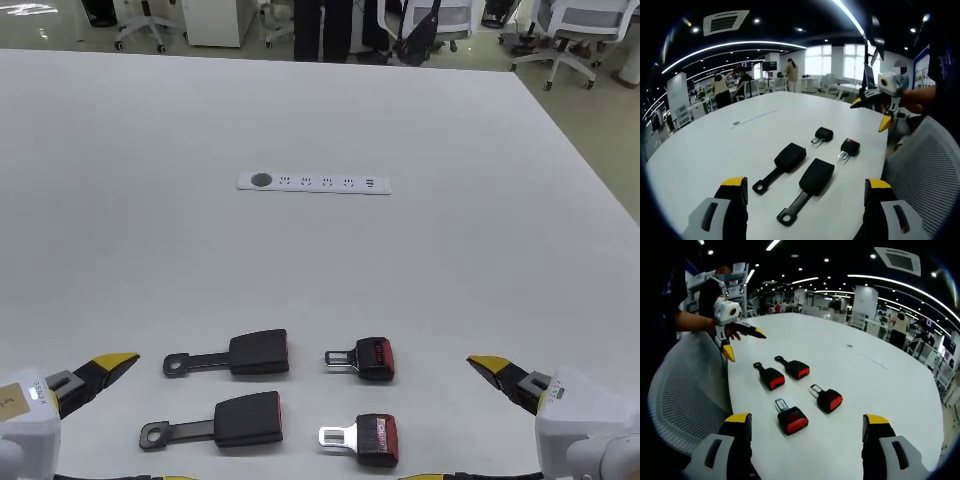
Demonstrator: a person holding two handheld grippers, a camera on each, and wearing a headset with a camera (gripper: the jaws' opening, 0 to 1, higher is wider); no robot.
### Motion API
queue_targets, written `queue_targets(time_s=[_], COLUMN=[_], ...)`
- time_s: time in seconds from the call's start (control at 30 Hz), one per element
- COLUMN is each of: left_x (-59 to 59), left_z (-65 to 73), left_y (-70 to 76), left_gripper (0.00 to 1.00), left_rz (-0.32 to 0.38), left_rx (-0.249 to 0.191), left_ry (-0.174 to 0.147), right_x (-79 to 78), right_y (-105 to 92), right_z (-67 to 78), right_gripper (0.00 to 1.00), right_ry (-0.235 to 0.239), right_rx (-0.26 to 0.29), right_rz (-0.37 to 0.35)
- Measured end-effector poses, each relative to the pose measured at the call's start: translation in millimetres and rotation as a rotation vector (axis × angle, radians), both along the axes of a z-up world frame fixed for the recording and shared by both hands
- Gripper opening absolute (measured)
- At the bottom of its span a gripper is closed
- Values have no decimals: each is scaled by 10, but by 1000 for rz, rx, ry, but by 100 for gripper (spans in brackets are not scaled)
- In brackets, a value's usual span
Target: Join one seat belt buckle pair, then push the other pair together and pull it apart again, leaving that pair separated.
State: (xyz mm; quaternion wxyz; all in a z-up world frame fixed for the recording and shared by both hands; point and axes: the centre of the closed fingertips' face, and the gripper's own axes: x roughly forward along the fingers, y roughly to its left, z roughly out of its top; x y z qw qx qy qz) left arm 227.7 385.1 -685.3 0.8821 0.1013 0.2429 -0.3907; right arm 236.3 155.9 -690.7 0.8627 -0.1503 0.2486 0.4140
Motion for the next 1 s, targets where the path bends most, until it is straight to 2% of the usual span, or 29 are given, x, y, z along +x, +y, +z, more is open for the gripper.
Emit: queue_targets(time_s=[1.0], left_x=[21], left_z=[-9], left_y=[6], left_gripper=[100], left_rz=[3], left_rx=[-6], left_ry=[1], right_x=[15], right_y=[-44], right_z=[7], right_gripper=[95], right_ry=[-4], right_rx=[-2], right_rz=[-13])
